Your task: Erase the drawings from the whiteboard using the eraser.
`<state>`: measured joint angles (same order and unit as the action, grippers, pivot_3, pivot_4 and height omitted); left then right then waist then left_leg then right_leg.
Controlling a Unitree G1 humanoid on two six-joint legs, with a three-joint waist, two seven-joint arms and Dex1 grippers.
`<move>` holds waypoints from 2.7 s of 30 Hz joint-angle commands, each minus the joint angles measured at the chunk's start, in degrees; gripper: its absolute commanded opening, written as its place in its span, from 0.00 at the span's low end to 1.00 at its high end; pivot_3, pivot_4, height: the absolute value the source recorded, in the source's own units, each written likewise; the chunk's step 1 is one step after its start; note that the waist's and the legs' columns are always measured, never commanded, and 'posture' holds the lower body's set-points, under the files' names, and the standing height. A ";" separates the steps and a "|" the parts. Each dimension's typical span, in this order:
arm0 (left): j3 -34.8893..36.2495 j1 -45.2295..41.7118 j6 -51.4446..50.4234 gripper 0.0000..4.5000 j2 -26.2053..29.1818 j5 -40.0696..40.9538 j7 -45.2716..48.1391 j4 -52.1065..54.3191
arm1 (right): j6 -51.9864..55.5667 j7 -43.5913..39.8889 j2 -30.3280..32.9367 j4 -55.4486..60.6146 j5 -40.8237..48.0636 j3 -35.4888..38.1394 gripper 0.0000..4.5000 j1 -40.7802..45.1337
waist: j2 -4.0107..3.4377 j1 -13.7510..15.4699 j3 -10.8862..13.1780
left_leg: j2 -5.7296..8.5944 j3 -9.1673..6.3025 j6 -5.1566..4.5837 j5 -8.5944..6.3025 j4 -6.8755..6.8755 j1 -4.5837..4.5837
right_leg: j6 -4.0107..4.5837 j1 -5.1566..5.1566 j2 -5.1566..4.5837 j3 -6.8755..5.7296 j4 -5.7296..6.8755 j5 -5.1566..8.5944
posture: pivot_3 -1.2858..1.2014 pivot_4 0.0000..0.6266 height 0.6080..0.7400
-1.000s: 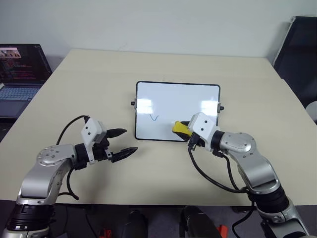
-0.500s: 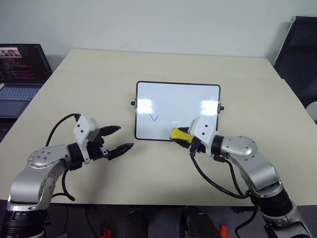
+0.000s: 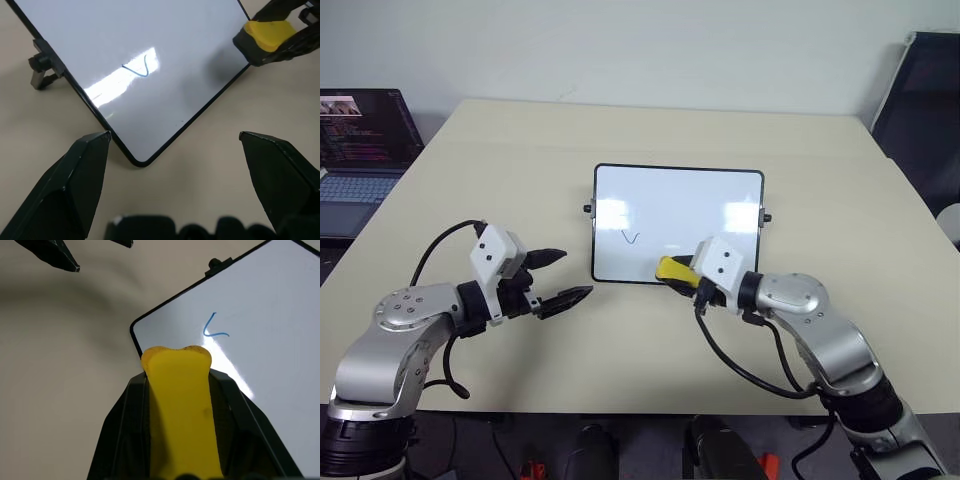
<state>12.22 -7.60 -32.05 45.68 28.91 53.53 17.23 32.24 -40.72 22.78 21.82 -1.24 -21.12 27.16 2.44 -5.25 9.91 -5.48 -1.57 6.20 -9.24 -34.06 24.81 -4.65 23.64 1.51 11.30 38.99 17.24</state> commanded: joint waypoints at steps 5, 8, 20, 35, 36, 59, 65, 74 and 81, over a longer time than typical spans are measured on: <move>-1.79 -2.40 3.99 1.00 1.16 -1.76 3.32 -4.24 | -9.34 3.92 -5.85 -16.60 -7.05 -5.02 0.27 13.59 | 0.00 -0.52 0.00 | 0.00 -0.01 0.01 0.00 0.02 0.01 | -0.01 -0.02 0.00 -0.01 0.00 -0.01 | 0.52 0.24 1.00; -1.82 -2.08 5.36 1.00 1.51 -2.87 3.84 -5.84 | -12.44 5.59 -8.81 -24.73 -8.88 -5.68 0.27 18.62 | -0.01 -0.53 0.00 | 0.00 -0.02 0.01 0.00 0.12 0.03 | -0.03 0.01 0.00 -0.06 0.00 -0.19 | 0.52 0.24 1.00; -1.72 -1.53 6.21 1.00 -0.14 -2.66 3.46 -5.18 | -17.49 5.95 -12.71 -40.28 -12.62 -6.38 0.27 24.82 | -0.03 -0.83 0.02 | -0.04 -0.07 0.01 0.00 0.20 0.08 | 0.03 0.07 0.00 -0.19 0.05 -0.22 | 0.52 0.24 1.00; -2.74 -3.18 8.07 1.00 -0.53 -3.16 4.95 -8.72 | -25.22 9.11 -14.39 -48.80 -18.68 -9.22 0.27 27.92 | -0.02 -1.30 0.01 | -0.04 -0.14 -0.04 0.07 0.02 0.01 | -0.02 -0.08 0.01 -0.21 0.08 -0.20 | 0.52 0.24 1.00; -2.72 -3.12 8.13 1.00 -0.52 -3.16 4.96 -8.68 | -24.86 8.23 -14.61 -49.65 -18.65 -9.48 0.27 27.91 | -0.02 -1.30 0.01 | -0.04 -0.14 -0.04 0.07 0.02 0.01 | -0.01 -0.09 0.01 -0.21 0.08 -0.21 | 0.52 0.24 1.00; -3.15 -3.04 8.26 1.00 0.00 -3.22 5.05 -8.04 | -20.13 0.95 -9.91 -45.27 -20.43 -10.04 0.27 23.92 | -0.05 -1.06 0.03 | -0.06 -0.34 -0.18 0.22 0.01 -0.02 | 0.08 -0.28 -0.03 -0.51 0.03 -0.18 | 0.52 0.24 1.00; -3.67 -3.05 8.82 1.00 0.01 -3.45 5.69 -8.66 | -22.04 9.06 -9.72 -48.13 -21.28 -7.15 0.27 26.75 | -0.07 -0.98 0.04 | -0.06 -0.50 -0.20 0.29 -0.01 -0.02 | 0.13 -0.30 -0.04 -0.69 0.09 -0.25 | 0.52 0.24 1.00; -4.10 -4.90 9.33 1.00 -0.48 -3.56 6.58 -10.20 | -17.89 -2.01 -7.50 -41.20 -21.72 -10.87 0.27 21.44 | -0.05 -0.93 0.03 | -0.03 -0.51 -0.22 0.33 0.00 -0.05 | 0.13 -0.42 -0.15 -0.85 0.04 -0.22 | 0.52 0.24 1.00; -4.67 -6.89 7.43 1.00 -1.10 -2.51 5.26 -8.57 | -18.60 6.22 -7.64 -44.23 -23.11 -8.06 0.27 24.43 | -0.06 -0.83 0.03 | 0.00 -0.52 -0.24 0.35 -0.02 -0.06 | 0.13 -0.35 -0.19 -0.88 0.06 -0.25 | 0.52 0.24 1.00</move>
<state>6.94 -13.36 -24.35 44.72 25.58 59.21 6.59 11.68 -35.67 13.36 -20.42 -22.36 -30.84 51.46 2.38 -6.09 9.94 -5.47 -2.09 5.95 -8.88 -34.09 24.75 -4.52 23.34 1.31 10.41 39.04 16.98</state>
